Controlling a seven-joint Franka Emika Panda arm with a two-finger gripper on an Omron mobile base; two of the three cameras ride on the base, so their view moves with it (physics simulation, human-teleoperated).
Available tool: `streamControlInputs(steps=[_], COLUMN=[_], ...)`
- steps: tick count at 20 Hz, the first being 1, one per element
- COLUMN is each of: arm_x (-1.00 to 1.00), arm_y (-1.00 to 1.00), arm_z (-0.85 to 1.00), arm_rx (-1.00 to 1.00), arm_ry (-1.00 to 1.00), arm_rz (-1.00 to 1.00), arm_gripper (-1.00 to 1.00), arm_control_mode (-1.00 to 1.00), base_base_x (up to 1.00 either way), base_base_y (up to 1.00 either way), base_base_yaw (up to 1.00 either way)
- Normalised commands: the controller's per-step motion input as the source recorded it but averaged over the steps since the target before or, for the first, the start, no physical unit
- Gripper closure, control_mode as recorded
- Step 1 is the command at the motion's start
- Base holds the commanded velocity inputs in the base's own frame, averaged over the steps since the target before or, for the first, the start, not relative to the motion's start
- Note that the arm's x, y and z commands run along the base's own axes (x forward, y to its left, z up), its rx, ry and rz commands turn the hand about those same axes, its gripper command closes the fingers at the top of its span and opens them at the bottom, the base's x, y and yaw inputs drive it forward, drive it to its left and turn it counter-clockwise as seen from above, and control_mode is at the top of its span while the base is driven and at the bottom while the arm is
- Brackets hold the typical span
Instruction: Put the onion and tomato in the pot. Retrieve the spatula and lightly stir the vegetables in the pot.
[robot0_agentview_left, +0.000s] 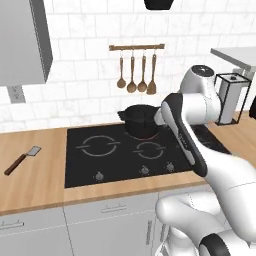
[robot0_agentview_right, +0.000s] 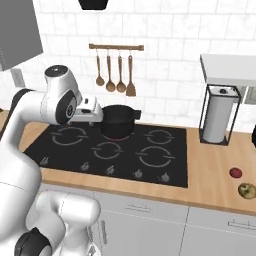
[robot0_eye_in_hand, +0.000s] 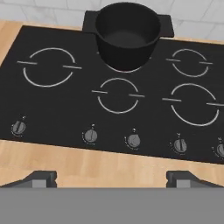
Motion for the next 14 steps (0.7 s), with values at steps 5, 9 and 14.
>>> streamControlInputs(steps=[5, 9, 14], arm_x=[0.0, 0.0, 0.0], arm_y=[0.0, 0.0, 0.0], arm_z=[0.0, 0.0, 0.0], arm_rx=[0.0, 0.0, 0.0], arm_ry=[0.0, 0.0, 0.0], arm_rz=[0.0, 0.0, 0.0], arm_gripper=[-1.0, -1.0, -1.0], arm_control_mode=[1.0, 1.0, 1.0], base_base_x=[0.0, 0.16, 0.4], base_base_y=[-0.81, -0.69, -0.56], base_base_yaw=[0.0, 0.0, 0.0])
